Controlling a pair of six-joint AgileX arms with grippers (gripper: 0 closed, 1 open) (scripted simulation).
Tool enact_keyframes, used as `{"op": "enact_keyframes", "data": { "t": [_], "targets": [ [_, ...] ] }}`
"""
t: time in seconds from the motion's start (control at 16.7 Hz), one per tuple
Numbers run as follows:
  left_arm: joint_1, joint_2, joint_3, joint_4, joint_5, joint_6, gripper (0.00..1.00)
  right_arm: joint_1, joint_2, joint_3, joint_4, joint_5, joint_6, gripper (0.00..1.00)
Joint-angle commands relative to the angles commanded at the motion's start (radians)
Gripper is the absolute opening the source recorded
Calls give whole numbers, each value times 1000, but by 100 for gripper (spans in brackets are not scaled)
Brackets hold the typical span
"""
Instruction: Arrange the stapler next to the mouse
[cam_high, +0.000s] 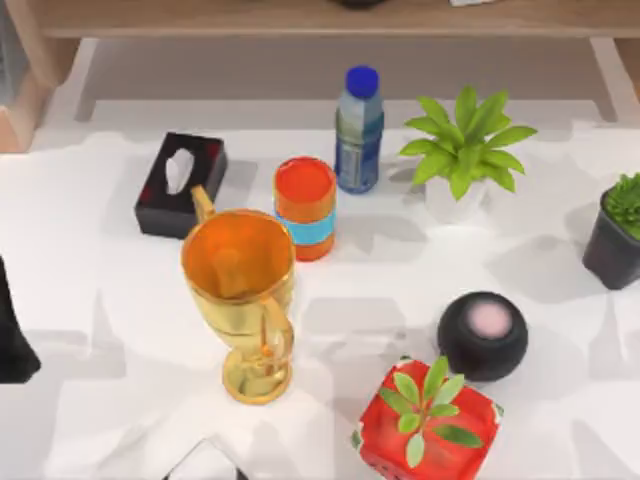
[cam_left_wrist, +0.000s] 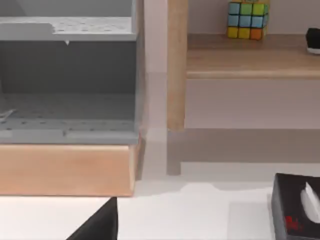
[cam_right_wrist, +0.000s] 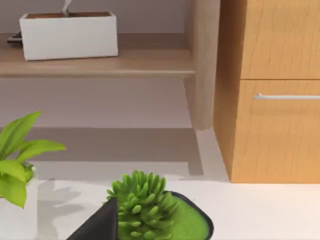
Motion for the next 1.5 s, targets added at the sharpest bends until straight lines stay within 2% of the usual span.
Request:
{"op": "enact_keyframes", "data": {
  "t": [0.18,0.36,1.14,1.32,1.5],
  "targets": [
    [3,13,11,-12,0,-5,100,0,0,0,0,0,0,100],
    [27,110,81,-103,-1,-39,100,0,0,0,0,0,0,100],
    [175,1081,539,-828,-2,-256,100,0,0,0,0,0,0,100],
    [201,1206,615,-936,-2,-293,100,0,0,0,0,0,0,100],
    [211,1243,647,-975,-2,-308,100,0,0,0,0,0,0,100]
  ]
}}
